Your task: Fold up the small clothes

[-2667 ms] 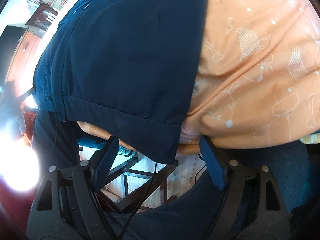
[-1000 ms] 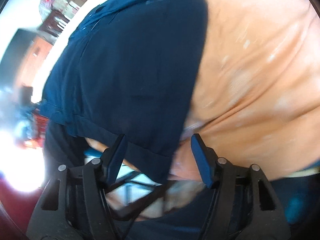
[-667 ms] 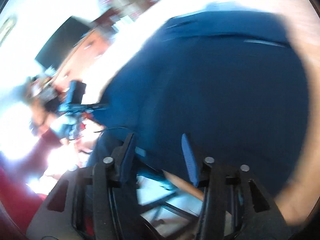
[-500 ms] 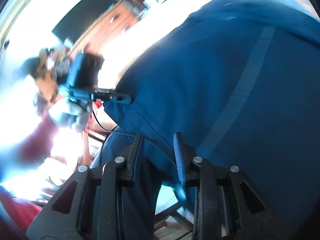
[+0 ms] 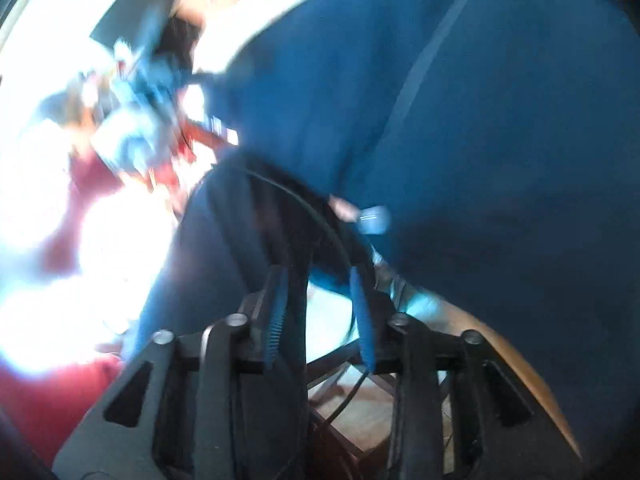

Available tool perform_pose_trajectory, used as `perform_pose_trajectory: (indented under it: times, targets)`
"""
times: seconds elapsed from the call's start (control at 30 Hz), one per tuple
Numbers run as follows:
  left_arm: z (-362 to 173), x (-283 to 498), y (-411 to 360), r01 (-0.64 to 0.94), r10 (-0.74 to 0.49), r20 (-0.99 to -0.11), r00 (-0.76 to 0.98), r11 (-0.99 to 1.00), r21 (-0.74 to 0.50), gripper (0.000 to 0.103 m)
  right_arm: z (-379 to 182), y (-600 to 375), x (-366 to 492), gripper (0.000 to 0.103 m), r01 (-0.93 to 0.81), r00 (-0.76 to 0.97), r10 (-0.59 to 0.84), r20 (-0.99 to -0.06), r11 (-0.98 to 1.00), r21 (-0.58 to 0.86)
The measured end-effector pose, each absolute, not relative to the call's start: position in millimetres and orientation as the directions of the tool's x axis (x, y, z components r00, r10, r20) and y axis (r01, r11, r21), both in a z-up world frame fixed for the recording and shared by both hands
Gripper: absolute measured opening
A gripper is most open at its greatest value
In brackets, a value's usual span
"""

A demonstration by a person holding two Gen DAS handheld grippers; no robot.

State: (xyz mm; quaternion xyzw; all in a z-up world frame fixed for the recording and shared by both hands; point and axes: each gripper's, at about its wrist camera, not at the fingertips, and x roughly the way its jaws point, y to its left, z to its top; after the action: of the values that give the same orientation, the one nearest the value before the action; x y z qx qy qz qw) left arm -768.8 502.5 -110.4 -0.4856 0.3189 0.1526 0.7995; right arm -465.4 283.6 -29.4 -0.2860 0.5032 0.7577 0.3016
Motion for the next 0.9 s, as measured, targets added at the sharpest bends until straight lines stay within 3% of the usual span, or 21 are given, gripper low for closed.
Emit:
perform_pose_trajectory:
  times: [0.13, 0.27, 0.73, 0.9]
  targets:
    - [-108.7, -763.4, 501.3, -0.539, -0.072, -0.648, 0.758, 0.491, -0.685, 0.036, 10.6, 254.6, -347.1, 0.042, -0.838, -0.533, 0.377, -0.757, -0.114, 0.534]
    - [-112.3, -760.8, 501.2, -0.528, -0.073, -0.633, 0.771, 0.482, -0.699, 0.036, 11.6, 233.4, -253.8, 0.042, -0.877, -0.36, 0.482, -0.799, 0.116, 0.465]
    - [-109.2, -762.5, 501.0, -0.551, -0.078, -0.653, 0.753, 0.466, -0.692, 0.036, -45.5, 246.6, -248.0, 0.043, -0.84, -0.419, 0.361, -0.833, 0.194, 0.507]
    - [-109.5, -763.4, 499.1, -0.554, -0.082, -0.656, 0.75, 0.463, -0.692, 0.036, -47.8, 247.3, -246.9, 0.05, -0.811, -0.468, 0.367, -0.804, 0.184, 0.556]
